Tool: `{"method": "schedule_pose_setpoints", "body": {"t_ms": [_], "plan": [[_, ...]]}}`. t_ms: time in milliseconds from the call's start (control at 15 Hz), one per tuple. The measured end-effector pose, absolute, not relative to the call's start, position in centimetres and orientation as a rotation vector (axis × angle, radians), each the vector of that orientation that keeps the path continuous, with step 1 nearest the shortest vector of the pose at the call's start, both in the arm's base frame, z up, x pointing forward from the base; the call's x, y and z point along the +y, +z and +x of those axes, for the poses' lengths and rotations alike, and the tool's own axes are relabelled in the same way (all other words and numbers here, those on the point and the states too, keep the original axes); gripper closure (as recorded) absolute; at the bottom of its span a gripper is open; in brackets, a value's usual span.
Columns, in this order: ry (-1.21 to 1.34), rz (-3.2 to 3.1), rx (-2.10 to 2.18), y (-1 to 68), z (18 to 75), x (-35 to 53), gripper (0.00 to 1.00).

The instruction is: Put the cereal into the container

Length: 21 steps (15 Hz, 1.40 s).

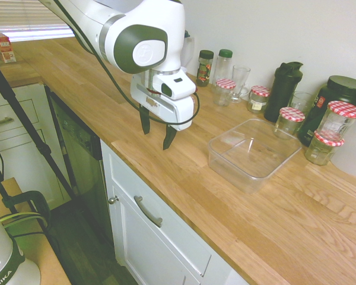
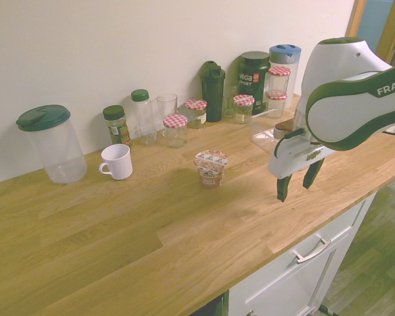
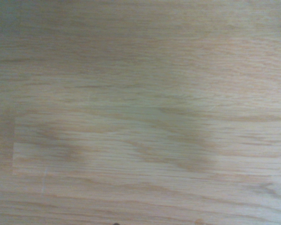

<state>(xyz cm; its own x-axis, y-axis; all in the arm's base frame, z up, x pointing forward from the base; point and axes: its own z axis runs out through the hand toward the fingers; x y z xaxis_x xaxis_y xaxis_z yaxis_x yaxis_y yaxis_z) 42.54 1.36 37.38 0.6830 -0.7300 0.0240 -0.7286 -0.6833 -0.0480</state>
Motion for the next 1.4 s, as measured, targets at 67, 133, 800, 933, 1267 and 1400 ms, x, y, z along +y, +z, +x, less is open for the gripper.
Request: {"method": "schedule_pose_setpoints", "body": {"t_ms": [67,133,800,933,1267,1400], "plan": [[-0.058,-2.850,1.239,37.3,42.5,1.4,0.00],[-0.048,-2.848,1.253,37.2,42.5,1.4,0.00],[-0.282,-2.772,1.170,36.9,49.1,6.8,0.00],[-0.321,-2.735,1.150,36.4,51.8,7.8,0.00],[-0.389,-2.694,1.091,36.7,56.8,10.0,0.00],[-0.389,-2.697,1.076,36.1,58.4,10.2,0.00]]}}
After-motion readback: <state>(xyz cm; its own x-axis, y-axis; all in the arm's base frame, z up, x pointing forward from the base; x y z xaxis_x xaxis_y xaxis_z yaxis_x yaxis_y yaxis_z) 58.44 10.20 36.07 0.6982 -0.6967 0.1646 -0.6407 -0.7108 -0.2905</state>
